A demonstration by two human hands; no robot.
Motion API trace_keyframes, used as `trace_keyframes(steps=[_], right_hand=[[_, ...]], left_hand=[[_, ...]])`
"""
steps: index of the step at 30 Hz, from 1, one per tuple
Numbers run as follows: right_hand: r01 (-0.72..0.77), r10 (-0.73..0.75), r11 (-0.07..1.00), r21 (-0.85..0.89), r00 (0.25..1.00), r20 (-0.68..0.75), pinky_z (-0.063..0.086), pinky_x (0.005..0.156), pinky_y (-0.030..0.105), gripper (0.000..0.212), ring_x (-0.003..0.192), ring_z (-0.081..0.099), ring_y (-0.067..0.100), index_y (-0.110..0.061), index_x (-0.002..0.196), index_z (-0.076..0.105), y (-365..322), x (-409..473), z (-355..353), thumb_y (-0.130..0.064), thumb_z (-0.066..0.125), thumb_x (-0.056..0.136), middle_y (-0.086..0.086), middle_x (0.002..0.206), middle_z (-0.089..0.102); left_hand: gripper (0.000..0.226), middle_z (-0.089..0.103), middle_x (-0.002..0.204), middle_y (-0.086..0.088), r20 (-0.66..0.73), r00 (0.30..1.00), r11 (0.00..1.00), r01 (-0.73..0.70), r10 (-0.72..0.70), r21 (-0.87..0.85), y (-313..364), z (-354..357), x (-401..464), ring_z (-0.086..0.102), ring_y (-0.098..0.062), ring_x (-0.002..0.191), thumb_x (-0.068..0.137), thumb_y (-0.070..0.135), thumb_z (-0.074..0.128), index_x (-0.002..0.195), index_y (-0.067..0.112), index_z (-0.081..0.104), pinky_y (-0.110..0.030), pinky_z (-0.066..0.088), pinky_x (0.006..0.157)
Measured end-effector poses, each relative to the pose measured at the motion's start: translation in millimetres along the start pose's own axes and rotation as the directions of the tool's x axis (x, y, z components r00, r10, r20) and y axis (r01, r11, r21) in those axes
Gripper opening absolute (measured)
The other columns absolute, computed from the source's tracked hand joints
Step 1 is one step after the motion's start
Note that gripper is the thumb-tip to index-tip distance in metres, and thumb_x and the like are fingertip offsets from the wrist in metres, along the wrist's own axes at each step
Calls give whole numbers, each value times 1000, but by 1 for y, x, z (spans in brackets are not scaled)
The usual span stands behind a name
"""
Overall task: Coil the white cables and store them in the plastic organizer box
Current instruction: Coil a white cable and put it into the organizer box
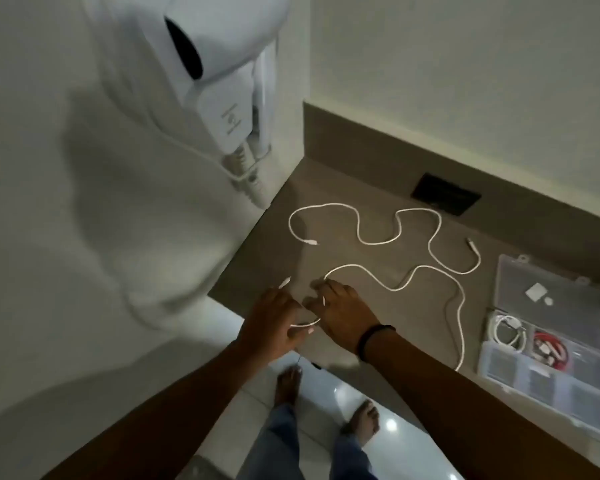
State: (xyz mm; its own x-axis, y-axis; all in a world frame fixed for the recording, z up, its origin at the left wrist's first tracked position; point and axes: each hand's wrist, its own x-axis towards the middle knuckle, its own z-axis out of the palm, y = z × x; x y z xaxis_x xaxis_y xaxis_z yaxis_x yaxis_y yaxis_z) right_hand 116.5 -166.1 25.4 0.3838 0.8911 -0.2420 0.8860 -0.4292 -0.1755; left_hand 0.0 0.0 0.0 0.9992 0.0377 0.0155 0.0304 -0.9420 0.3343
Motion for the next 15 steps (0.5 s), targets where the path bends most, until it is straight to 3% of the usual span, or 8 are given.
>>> trace_keyframes(steps=[3, 5, 7, 10, 12, 13, 15], right_hand=[[-46, 47, 995, -89, 999, 6, 41, 104, 41, 32, 135, 46, 31, -23, 119, 65, -8, 12, 10, -22, 57, 88, 9, 140, 56], [15, -10, 991, -131, 999, 33, 35, 109, 45, 39, 139, 40, 32, -15, 126, 60, -9, 15, 13, -16, 55, 87, 12, 143, 52], [66, -69, 987, -145, 998, -15, 37, 110, 47, 46, 131, 50, 35, -7, 126, 59, -3, 16, 11, -14, 62, 81, 15, 132, 60], [45, -40, 999, 20, 979, -199, 49, 94, 41, 34, 92, 64, 34, -9, 105, 60, 14, 12, -11, -12, 71, 73, 12, 96, 68], [0, 103, 954, 300, 940, -326, 43, 80, 35, 8, 83, 58, 31, -14, 94, 55, 25, 10, -32, -15, 54, 86, 10, 88, 63], [-15, 187, 905, 426, 912, -365, 41, 76, 34, 9, 82, 56, 28, -15, 92, 55, 30, 12, -45, -19, 46, 92, 8, 87, 61], [-12, 293, 841, 541, 850, -437, 42, 74, 31, 15, 81, 55, 21, -19, 92, 54, 39, 18, -65, -25, 43, 101, 2, 89, 60]], left_hand=[[37, 68, 109, -5, 49, 999, 1000, -9, 8, 21, -4, 11, -2, 62, -25, 106, 86, 45, 70, 107, 15, 70, -35, 51, 95], [20, 72, 100, -8, 1, 995, 994, -100, 100, 53, -4, 17, -1, 67, -26, 97, 93, 30, 69, 97, 12, 73, -37, 55, 90], [17, 73, 90, -7, -116, 977, 984, -174, 179, 49, -2, 20, -2, 68, -23, 88, 99, 21, 63, 90, 11, 73, -36, 57, 85], [14, 74, 88, -5, -201, 980, 989, -35, 7, -140, 5, 10, -3, 71, -19, 82, 101, 16, 62, 101, 9, 74, -35, 60, 78], [15, 78, 93, -7, -126, 978, 924, 108, -164, -367, 21, -7, 0, 75, -22, 87, 103, 14, 59, 108, 8, 72, -36, 61, 82], [18, 78, 93, -5, -80, 962, 847, 188, -261, -497, 28, -18, 0, 74, -21, 86, 105, 15, 54, 107, 11, 71, -34, 60, 80], [25, 71, 77, 8, 30, 893, 604, 327, -448, -727, 42, -40, 3, 65, -14, 67, 108, 25, 48, 96, 24, 70, -28, 53, 62]])
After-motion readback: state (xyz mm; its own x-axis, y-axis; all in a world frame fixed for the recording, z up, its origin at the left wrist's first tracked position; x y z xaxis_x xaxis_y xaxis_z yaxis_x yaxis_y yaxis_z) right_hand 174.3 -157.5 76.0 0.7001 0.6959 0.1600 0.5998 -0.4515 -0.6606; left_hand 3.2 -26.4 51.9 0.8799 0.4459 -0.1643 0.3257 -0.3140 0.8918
